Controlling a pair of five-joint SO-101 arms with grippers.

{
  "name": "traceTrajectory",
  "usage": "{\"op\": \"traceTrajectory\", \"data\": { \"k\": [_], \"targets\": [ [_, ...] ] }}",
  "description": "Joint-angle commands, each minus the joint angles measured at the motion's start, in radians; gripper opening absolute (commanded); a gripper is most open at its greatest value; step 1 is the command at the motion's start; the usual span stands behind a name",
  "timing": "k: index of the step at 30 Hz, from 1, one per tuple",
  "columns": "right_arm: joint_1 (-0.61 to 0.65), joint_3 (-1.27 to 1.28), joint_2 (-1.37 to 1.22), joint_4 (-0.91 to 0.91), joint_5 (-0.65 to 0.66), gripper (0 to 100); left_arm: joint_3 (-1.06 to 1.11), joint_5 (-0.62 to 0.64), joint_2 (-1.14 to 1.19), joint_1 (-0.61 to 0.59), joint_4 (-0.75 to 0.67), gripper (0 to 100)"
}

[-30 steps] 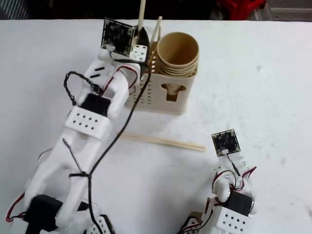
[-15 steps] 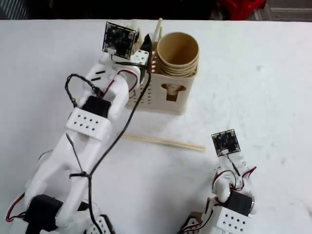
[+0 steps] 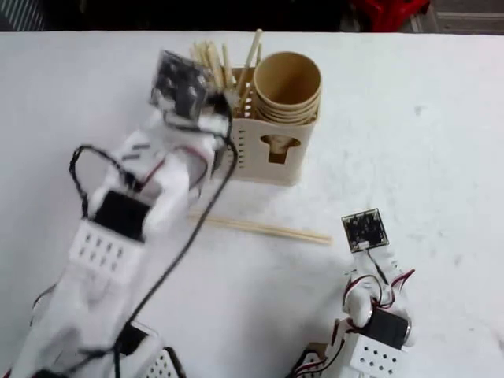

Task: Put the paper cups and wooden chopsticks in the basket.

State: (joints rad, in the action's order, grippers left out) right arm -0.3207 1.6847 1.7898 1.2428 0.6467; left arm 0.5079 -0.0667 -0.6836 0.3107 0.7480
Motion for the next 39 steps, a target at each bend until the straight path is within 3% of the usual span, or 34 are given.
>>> {"op": "traceTrajectory", "data": {
  "k": [1, 4, 10, 13, 18, 25, 32, 39],
  "targets": [
    [-0.005, 0.006, 0.008, 0.004, 0.005, 1.5, -0.017, -0.276, -0.093, 0.104, 0.330, 2],
    [-0.005, 0.006, 0.008, 0.004, 0.005, 1.5, 0.015, -0.324, -0.070, 0.127, 0.422, 2],
    [-0.005, 0.006, 0.008, 0.004, 0.005, 1.5, 0.095, -0.334, 0.097, 0.131, 0.428, 4],
    [-0.005, 0.006, 0.008, 0.004, 0.005, 1.5, 0.098, -0.446, 0.231, 0.180, 0.427, 7],
    [-0.005, 0.006, 0.008, 0.004, 0.005, 1.5, 0.092, -0.552, 0.476, 0.254, 0.292, 9],
    [-0.005, 0.006, 0.008, 0.004, 0.005, 1.5, -0.127, -0.621, 0.831, 0.254, 0.245, 10],
    [-0.005, 0.006, 0.008, 0.004, 0.005, 1.5, -0.359, -0.660, 1.087, 0.245, 0.339, 10],
    [-0.005, 0.006, 0.008, 0.004, 0.005, 1.5, -0.483, -0.664, 1.184, 0.237, 0.463, 9]
  ]
}}
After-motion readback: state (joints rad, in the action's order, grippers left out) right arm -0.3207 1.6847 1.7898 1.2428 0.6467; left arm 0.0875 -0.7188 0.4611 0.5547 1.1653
